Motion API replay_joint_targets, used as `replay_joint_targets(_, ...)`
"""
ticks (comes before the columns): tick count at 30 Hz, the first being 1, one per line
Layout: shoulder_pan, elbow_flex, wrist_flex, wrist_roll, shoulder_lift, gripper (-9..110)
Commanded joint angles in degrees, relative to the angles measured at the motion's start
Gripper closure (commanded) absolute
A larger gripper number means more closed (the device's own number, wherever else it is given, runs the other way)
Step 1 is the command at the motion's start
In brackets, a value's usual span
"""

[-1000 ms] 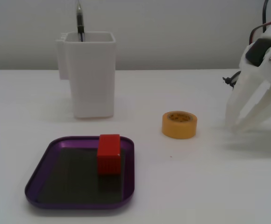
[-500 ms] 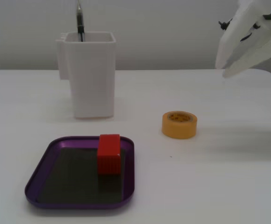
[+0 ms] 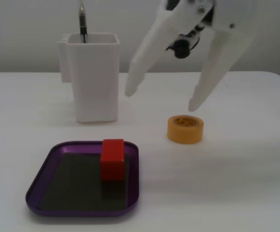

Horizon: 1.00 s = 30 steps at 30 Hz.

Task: Remove the cube from the box.

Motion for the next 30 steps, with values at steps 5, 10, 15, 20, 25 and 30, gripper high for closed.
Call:
replay_joint_targets(5, 0.26, -16.00, -0.26, 0.09, -14.68, 72)
replay_joint_targets(10, 1.85, -20.83, -0.26, 0.09, -21.36, 72)
replay_joint_targets(15, 3.60, -24.61, -0.35, 0.09, -25.84, 72)
replay_joint_targets(20, 4.92, -27.51, -0.35, 0.09, -29.36, 73)
replay_joint_targets(25, 4.83, -27.42, -0.35, 0.09, -30.50, 73)
replay_joint_targets(30, 4.83, -26.63, -3.60, 0.09, -30.59, 81)
